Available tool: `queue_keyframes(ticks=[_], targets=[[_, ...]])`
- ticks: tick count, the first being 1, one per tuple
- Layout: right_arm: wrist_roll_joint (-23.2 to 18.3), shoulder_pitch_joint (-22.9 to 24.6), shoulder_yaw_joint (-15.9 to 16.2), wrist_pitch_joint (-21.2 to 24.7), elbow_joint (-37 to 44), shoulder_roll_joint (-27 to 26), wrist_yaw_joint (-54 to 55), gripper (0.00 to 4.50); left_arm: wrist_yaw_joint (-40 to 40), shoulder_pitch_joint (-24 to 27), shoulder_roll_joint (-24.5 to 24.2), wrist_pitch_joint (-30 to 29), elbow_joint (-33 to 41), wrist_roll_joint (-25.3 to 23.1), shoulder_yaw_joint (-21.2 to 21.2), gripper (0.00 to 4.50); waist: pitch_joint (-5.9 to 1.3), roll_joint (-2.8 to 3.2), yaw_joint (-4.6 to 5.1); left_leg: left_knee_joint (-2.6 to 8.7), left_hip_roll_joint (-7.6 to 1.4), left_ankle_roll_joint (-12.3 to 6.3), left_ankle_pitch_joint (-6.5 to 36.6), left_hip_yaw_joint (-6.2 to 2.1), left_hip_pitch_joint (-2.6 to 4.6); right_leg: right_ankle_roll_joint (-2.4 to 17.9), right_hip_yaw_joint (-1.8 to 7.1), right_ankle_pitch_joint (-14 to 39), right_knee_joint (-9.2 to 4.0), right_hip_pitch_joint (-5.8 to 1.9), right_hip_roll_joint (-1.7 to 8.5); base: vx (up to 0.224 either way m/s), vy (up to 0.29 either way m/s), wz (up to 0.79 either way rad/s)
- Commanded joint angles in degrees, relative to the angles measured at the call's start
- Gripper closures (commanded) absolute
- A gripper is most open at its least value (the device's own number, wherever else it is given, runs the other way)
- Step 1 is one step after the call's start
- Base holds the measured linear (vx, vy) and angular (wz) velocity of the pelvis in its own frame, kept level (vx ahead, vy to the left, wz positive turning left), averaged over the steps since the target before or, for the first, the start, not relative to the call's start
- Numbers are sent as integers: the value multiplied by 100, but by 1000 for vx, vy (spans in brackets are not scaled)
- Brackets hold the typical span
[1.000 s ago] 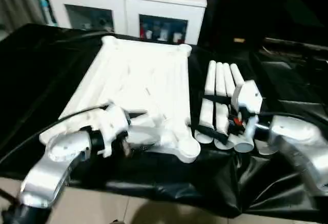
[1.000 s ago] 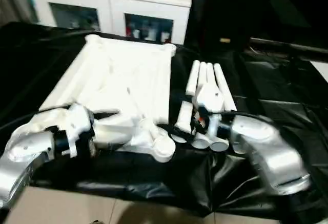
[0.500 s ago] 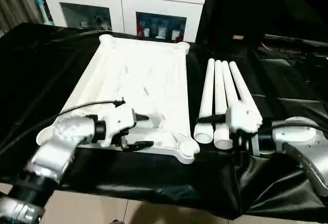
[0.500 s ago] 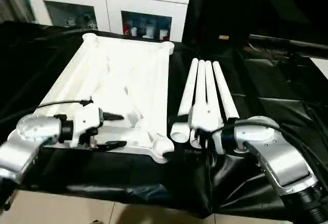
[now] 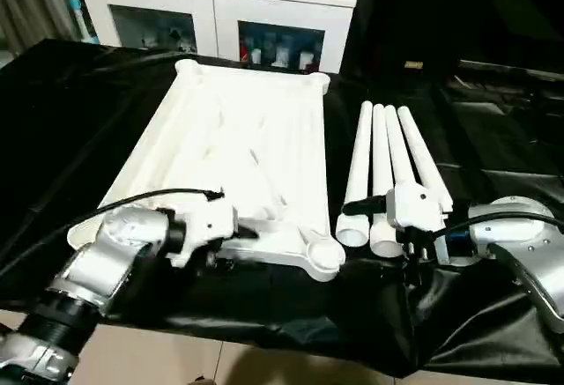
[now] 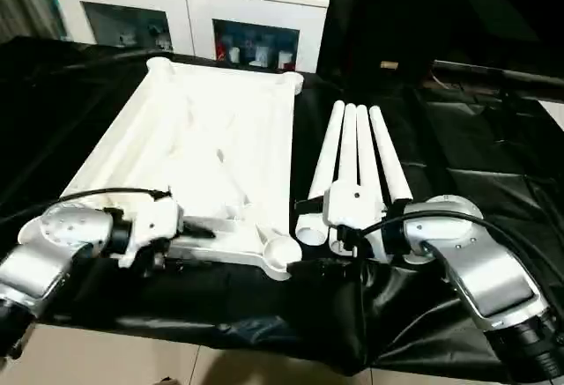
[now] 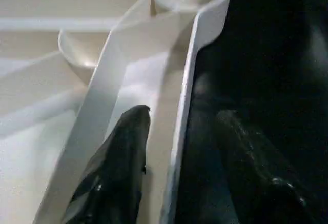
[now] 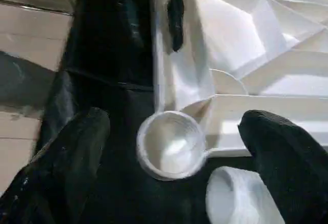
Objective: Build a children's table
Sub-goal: Move table base
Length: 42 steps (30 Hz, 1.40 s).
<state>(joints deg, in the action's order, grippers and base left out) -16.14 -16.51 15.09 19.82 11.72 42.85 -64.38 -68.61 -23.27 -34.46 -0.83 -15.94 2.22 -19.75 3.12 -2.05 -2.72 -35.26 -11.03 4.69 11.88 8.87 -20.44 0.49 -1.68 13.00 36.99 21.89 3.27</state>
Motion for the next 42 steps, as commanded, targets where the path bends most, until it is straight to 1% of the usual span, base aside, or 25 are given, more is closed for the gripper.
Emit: queue_keyframes(ticks=[1,2,4,7,8,11,13,16,18,21,23,26,28,31,32,33,34,35,36,37,38,39,40,41,42], targets=[[-81,40,-4,51,170,62,-70,0,-12,-120,-20,102,-73,-139,-87,230,-329,91,-8,467,-208,-135,991,-18,31,1327,249,285,-449,-245,377,0,0,0],[-74,58,2,59,200,52,-70,0,-12,-122,-5,120,-91,-136,-93,250,-332,89,-8,468,-209,-136,968,-22,27,1335,247,261,-444,-251,382,0,0,0],[-51,88,12,68,250,42,-61,0,-70,-114,30,124,-100,-109,-117,253,-330,105,-7,470,-213,-124,984,-21,34,1365,246,252,-444,-244,384,0,0,0],[-32,89,10,55,252,62,-64,0,-86,-85,62,115,-74,-106,-146,263,-323,97,-2,471,-214,-114,1047,-14,40,1391,249,319,-451,-237,387,0,0,0],[-23,88,12,49,248,66,-63,0,-100,-72,66,110,-68,-106,-159,290,-322,97,0,472,-213,-112,1066,-15,38,1391,249,349,-454,-238,387,0,0,0],[0,81,16,27,239,78,-69,0,-72,-78,114,199,-142,-139,-156,297,-313,94,-1,477,-216,-98,1141,-16,42,1364,254,502,-468,-230,390,0,0,0],[4,88,2,37,258,77,-95,0,-66,-125,134,242,-216,-155,-140,327,-315,89,2,477,-214,-96,1146,-17,40,1338,253,555,-474,-231,388,0,0,0],[30,78,11,32,255,69,-95,0,-94,-172,124,271,-295,-174,-139,334,-323,96,2,469,-208,-114,1052,-16,34,1345,255,402,-463,-232,382,0,0,0],[62,56,27,16,240,56,-89,0,-137,-232,93,281,-388,-248,-148,373,-329,99,2,469,-212,-118,1000,-21,31,1366,252,289,-450,-244,388,0,0,0],[86,48,40,-1,224,29,-63,0,-130,-249,81,253,-441,-283,-160,389,-328,100,4,467,-210,-128,995,-19,31,1382,251,261,-449,-246,387,0,0,0],[100,43,39,-9,223,-8,-16,0,-78,-254,79,220,-479,-313,-153,416,-325,105,6,470,-207,-113,1045,-18,36,1384,250,316,-456,-241,386,0,0,0],[93,81,-6,-20,249,-22,18,0,-56,-204,43,113,-447,-349,-167,432,-314,111,16,484,-213,-69,1150,-26,30,1369,254,492,-466,-243,395,0,0,0],[121,90,-11,-48,217,-35,25,0,-18,-201,32,59,-490,-396,-179,446,-312,68,65,483,-208,-79,1144,-27,16,1343,254,531,-471,-252,390,0,0,0],[134,84,-31,-58,198,-93,84,0,65,-186,33,7,-538,-410,-110,449,-308,63,76,473,-197,-114,1096,-19,16,1303,262,676,-488,-247,394,0,0,0],[128,79,-43,-62,196,-109,100,0,80,-165,18,11,-532,-405,-85,449,-307,47,79,471,-196,-120,1095,-14,17,1292,263,717,-494,-243,392,0,0,0],[123,70,-52,-66,187,-125,111,0,91,-150,5,18,-531,-402,-65,449,-305,56,72,474,-199,-125,1088,-12,29,1282,265,778,-499,-234,393,0,0,0],[136,26,-61,-90,129,-160,131,0,137,-129,-33,119,-600,-418,-9,449,-303,49,69,476,-200,-123,1079,-10,29,1272,267,807,-503,-232,392,0,0,0],[138,21,-62,-94,123,-163,133,0,143,-126,-38,134,-607,-419,-2,449,-303,23,68,476,-201,-129,1077,-7,28,1262,266,825,-509,-231,390,0,0,0],[149,-2,-62,-110,91,-176,144,0,162,-100,-83,189,-636,-423,33,449,-303,31,66,483,-200,-130,1054,-13,20,1244,262,840,-498,-236,390,0,0,0],[162,-49,-57,-133,31,-198,148,0,161,-53,-163,301,-678,-394,100,449,-302,-13,72,481,-195,-142,1037,-9,16,1213,259,887,-501,-234,388,0,0,0],[167,-70,-53,-141,5,-206,145,0,160,-46,-183,323,-694,-382,122,449,-297,-20,82,489,-190,-143,1034,-11,-6,1162,258,1008,-511,-244,393,0,0,0],[177,-94,-50,-158,-28,-218,145,0,160,-35,-216,354,-718,-373,151,449,-291,-8,80,493,-188,-136,1055,-14,-9,1130,256,1110,-515,-236,395,0,0,0],[193,-129,-44,-190,-79,-237,144,0,165,-19,-281,451,-789,-371,199,449,-294,-46,78,489,-184,-135,1074,-8,-4,1054,258,1259,-536,-229,396,0,0,0],[203,-147,-41,-205,-106,-248,143,0,169,-16,-312,500,-829,-370,220,449,-295,-37,81,491,-184,-125,1056,-12,-7,1034,260,1281,-527,-233,399,0,0,0],[250,-195,-27,-273,-175,-279,158,0,156,-13,-385,597,-911,-377,248,449,-295,-59,87,492,-181,-130,1011,-10,-12,999,258,1298,-534,-227,396,0,0,0]])
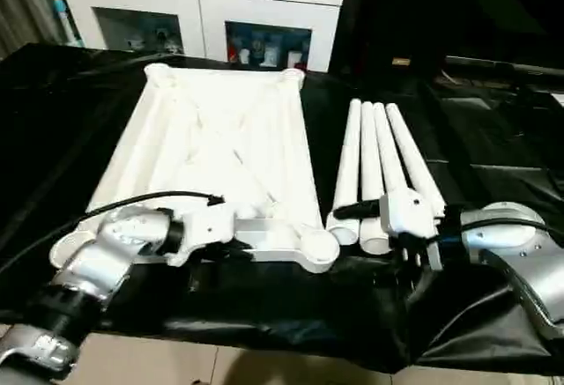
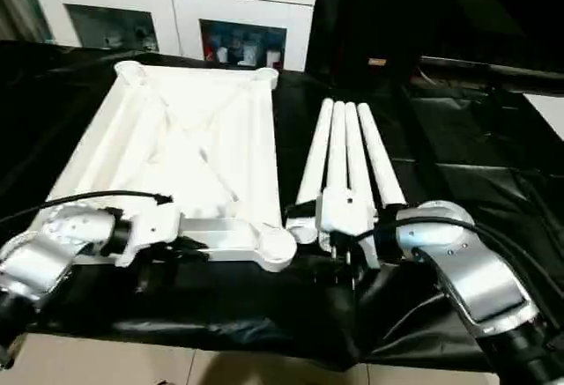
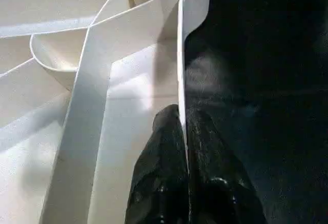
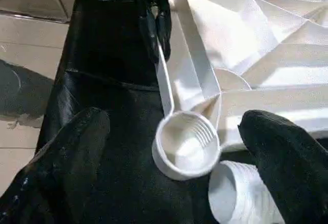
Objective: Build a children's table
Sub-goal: Move table base
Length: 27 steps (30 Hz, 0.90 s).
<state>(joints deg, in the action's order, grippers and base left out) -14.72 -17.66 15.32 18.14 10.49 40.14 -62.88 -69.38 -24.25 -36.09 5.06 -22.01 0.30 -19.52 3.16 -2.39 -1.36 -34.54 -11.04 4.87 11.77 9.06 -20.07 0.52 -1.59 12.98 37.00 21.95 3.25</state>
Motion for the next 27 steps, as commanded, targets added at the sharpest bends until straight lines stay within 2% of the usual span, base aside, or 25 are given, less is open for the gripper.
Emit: queue_keyframes(ticks=[1,4,10,18,20,21,24,26,27], targets=[[110,-81,-50,-106,-53,-9,9,0,233,85,-223,10,-305,-185,226,449,-302,-14,-50,420,-179,-144,998,-32,-49,989,246,1290,-529,-233,399,0,0,0],[136,-190,-40,-139,-196,-100,41,0,291,41,-323,178,-504,-214,302,449,-306,-24,-44,417,-190,-160,956,-19,-23,1038,249,1099,-515,-210,390,0,0,0],[193,-282,-41,-224,-359,-173,132,0,362,-23,-403,332,-791,-205,379,449,-311,0,-58,412,-189,-178,864,-4,-6,1159,251,751,-484,-212,385,0,0,0],[271,-321,-107,-260,-449,-271,239,0,513,-102,-358,629,-1026,-269,450,449,-310,39,-86,426,-197,-102,988,-5,9,1183,258,799,-486,-213,392,0,0,0],[271,-323,-106,-252,-453,-287,254,0,633,-130,-322,703,-1068,-327,458,449,-308,27,-81,425,-196,-103,1008,-3,4,1174,258,809,-491,-214,388,0,0,0],[272,-330,-115,-214,-458,-332,328,0,584,-183,-273,488,-1108,-299,447,405,-309,36,-87,424,-194,-86,1012,3,15,1172,261,815,-493,-207,388,0,0,0],[235,-336,-148,-121,-467,-404,462,0,419,-209,-260,189,-1023,-181,460,394,-299,45,-95,436,-192,-25,1089,-3,15,1154,264,988,-501,-205,388,0,0,0],[233,-343,-177,-111,-482,-443,501,0,412,-204,-257,250,-1032,-143,480,387,-300,50,-106,439,-195,-12,1122,-5,25,1131,262,1062,-513,-199,394,0,0,0],[233,-349,-190,-114,-493,-462,521,0,451,-199,-253,347,-1043,-144,496,369,-300,58,-106,438,-196,-13,1130,-7,21,1129,266,1065,-512,-197,397,0,0,0]])
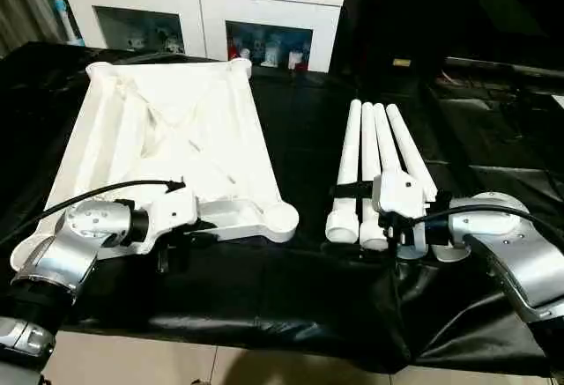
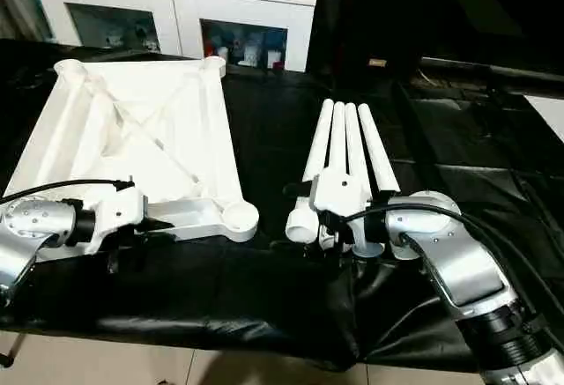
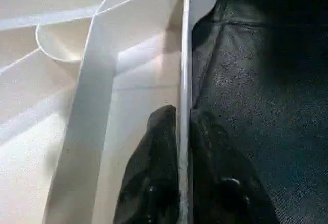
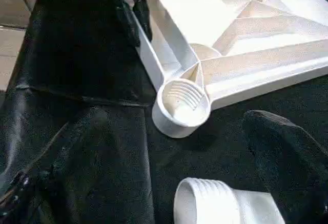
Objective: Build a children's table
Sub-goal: Move table base
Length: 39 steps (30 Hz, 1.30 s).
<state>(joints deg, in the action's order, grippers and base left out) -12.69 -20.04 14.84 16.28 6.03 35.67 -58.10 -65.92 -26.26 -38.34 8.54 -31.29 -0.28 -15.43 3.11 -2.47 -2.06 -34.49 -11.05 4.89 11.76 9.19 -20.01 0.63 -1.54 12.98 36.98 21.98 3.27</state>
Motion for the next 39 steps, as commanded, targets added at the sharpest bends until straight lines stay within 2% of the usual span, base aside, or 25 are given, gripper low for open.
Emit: queue_keyframes(ticks=[1,2,4,5,8,9,11,12,14,19,21,24,26,28,30,32,34,35,39], targets=[[30,-113,-146,72,-50,-19,50,0,126,4,-21,23,-120,-84,96,358,-298,59,-33,434,-193,-11,1142,-19,12,1110,258,1055,-510,-200,387,0,0,0],[36,-127,-168,72,-71,-50,91,0,266,13,22,189,-152,-72,158,354,-303,55,-36,431,-192,-15,1127,-22,7,1111,256,1026,-507,-205,389,0,0,0],[19,-148,-206,75,-103,-94,146,0,322,29,94,118,-121,34,238,354,-308,59,-41,426,-194,-16,1072,-15,12,1150,254,877,-493,-201,388,0,0,0],[9,-213,-286,88,-179,-196,307,0,614,40,304,39,-90,257,461,354,-315,62,-44,423,-192,-19,1047,-16,15,1168,251,827,-488,-205,388,0,0,0],[-45,-278,-358,150,-240,-292,435,0,1011,58,565,35,-20,471,722,354,-344,63,-67,392,-185,-32,920,3,21,1321,248,488,-459,-216,387,0,0,0],[-47,-298,-380,150,-261,-325,491,0,1141,69,663,5,18,546,816,354,-337,63,-73,400,-190,-64,805,-1,3,1331,238,280,-438,-226,377,0,0,0],[-65,-320,-417,166,-286,-392,595,0,1348,75,791,40,15,603,930,354,-348,45,-100,389,-180,-103,703,1,-9,1316,232,64,-418,-251,376,0,0,0],[-46,-389,-515,161,-395,-546,862,0,1674,-2,966,290,-136,631,1066,354,-346,45,-101,391,-176,-114,688,-1,-16,1302,230,45,-420,-258,375,0,0,0],[-55,-450,-603,221,-482,-665,1036,0,1937,-103,1072,404,-268,659,1160,354,-355,40,-107,384,-168,-112,649,6,-3,1304,226,19,-425,-250,375,0,0,0],[-4,-568,-673,317,-642,-861,1324,0,2233,-425,1276,374,-509,809,1416,354,-368,37,-141,382,-172,-86,485,8,9,1257,226,-221,-394,-270,374,0,0,0],[-8,-543,-645,322,-619,-900,1318,0,2440,-522,1388,303,-556,849,1525,354,-364,33,-130,378,-162,-93,475,13,-7,1256,225,-283,-394,-280,367,0,0,0],[-41,-463,-631,394,-518,-1016,1418,0,3319,-661,1647,262,-695,738,1731,354,-384,44,-139,367,-174,-145,390,10,-1,1314,220,-581,-370,-293,371,0,0,0],[-53,-451,-652,415,-508,-1060,1470,0,3451,-677,1717,328,-731,753,1784,354,-387,28,-147,361,-171,-181,338,11,-7,1323,222,-652,-373,-306,379,0,0,0],[-207,-451,-801,554,-489,-1242,1676,0,3803,-730,1918,422,-707,874,1951,354,-389,28,-146,358,-169,-215,312,15,-6,1322,224,-676,-375,-304,377,0,0,0],[-331,-478,-910,640,-479,-1338,1790,0,3985,-834,2019,450,-678,1001,2100,354,-381,12,-150,366,-176,-204,346,14,-5,1322,220,-563,-388,-300,386,0,0,0],[-495,-512,-1057,744,-458,-1468,1923,0,4121,-1001,2066,352,-607,1116,2265,354,-380,24,-158,370,-180,-164,424,20,12,1345,223,-438,-395,-287,392,0,0,0],[-597,-529,-1177,858,-421,-1568,2019,0,3967,-1201,2059,349,-465,1325,2384,354,-371,17,-161,380,-182,-123,459,19,18,1331,215,-349,-400,-285,391,0,0,0],[-602,-529,-1192,874,-414,-1581,2035,0,3941,-1239,2051,346,-438,1355,2399,354,-366,2,-159,380,-182,-117,451,20,12,1322,216,-346,-399,-288,389,0,0,0],[-588,-489,-1211,923,-370,-1605,2092,0,3760,-1509,1892,310,-321,1436,2428,354,-378,11,-166,369,-174,-114,234,21,7,1263,210,-583,-369,-296,387,0,0,0]])
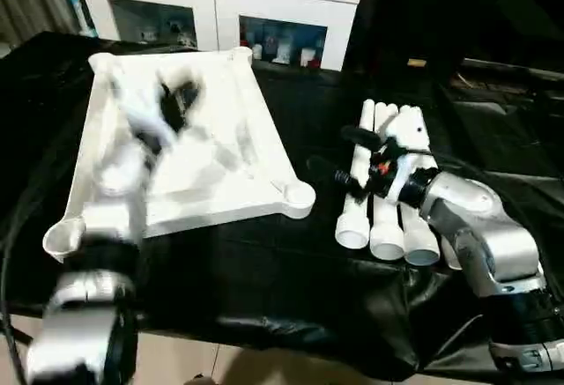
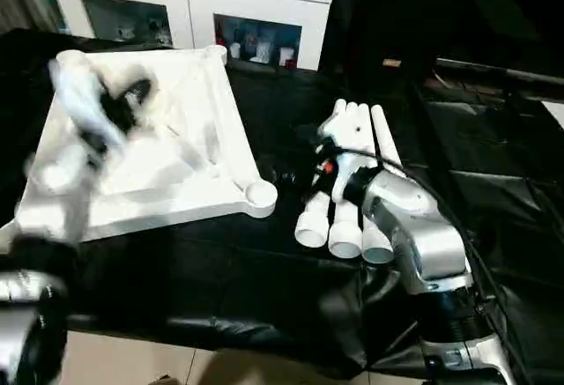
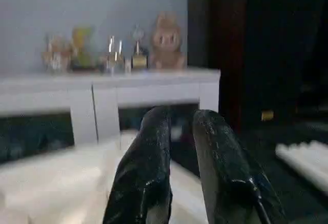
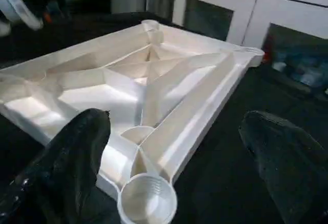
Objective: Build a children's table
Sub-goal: Move table base, then pick table leg
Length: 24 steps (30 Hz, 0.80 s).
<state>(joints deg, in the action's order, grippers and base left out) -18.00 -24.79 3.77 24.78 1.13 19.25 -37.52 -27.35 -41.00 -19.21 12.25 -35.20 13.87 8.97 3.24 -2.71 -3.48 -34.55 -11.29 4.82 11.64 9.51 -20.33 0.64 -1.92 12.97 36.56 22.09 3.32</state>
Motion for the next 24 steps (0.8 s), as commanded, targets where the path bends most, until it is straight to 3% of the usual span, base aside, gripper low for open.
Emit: queue_keyframes(ticks=[1,6,8,9,10,11,14,16,19,23,24], targets=[[-43,-5,-101,80,120,29,58,0,-273,-58,-100,-132,77,-12,-83,354,-389,40,-19,373,-152,-100,215,-13,33,1249,248,-644,-320,-311,381,0,0,0],[63,9,-169,195,102,-66,428,0,-1814,188,-790,-402,273,-486,-905,354,-371,88,-3,406,-152,36,286,-12,51,1138,251,-386,-339,-282,385,0,0,0],[188,-101,-313,519,23,-136,938,0,-2949,714,-1212,-823,716,-442,-1397,354,-375,93,-7,430,-170,134,263,-26,64,1151,257,-391,-319,-281,409,0,0,0],[178,-129,-337,657,13,-148,1010,0,-3278,893,-1348,-1078,933,-360,-1546,354,-354,96,28,447,-152,200,290,-4,51,1118,261,-299,-327,-263,364,0,0,0],[185,-140,-329,765,26,-141,1032,0,-3375,970,-1401,-1108,1032,-341,-1608,354,-363,109,23,442,-157,237,362,6,85,1122,260,-270,-325,-246,366,0,0,0],[182,-170,-289,1132,78,-118,1071,0,-3679,1195,-1557,-1383,1387,-175,-1777,354,-369,117,30,436,-147,253,376,12,78,1145,265,-328,-321,-256,351,0,0,0],[135,-231,-259,1548,105,-209,1194,0,-3974,1487,-1748,-1866,1973,107,-2002,354,-362,130,14,443,-156,256,477,32,91,1235,264,-362,-324,-230,355,0,0,0],[126,-415,-375,1879,-175,-438,1566,0,-3941,1622,-1780,-2125,2237,162,-2113,354,-340,117,8,457,-160,286,634,47,92,1264,259,-90,-342,-216,359,0,0,0],[264,-717,-407,2106,-702,-610,1938,0,-3813,1676,-1709,-2138,2208,13,-2098,354,-318,101,36,464,-150,418,829,55,93,1152,265,412,-389,-202,350,0,0,0],[590,-1137,-369,2167,-1462,-689,2373,0,-3729,1764,-1696,-2276,2356,-64,-1941,354,-336,54,55,459,-144,512,743,52,79,1020,269,554,-391,-216,357,0,0,0],[632,-1226,-391,2187,-1614,-706,2453,0,-3736,1779,-1693,-2316,2395,-30,-1904,354,-335,78,61,457,-134,515,650,47,63,1025,267,467,-375,-223,353,0,0,0]])
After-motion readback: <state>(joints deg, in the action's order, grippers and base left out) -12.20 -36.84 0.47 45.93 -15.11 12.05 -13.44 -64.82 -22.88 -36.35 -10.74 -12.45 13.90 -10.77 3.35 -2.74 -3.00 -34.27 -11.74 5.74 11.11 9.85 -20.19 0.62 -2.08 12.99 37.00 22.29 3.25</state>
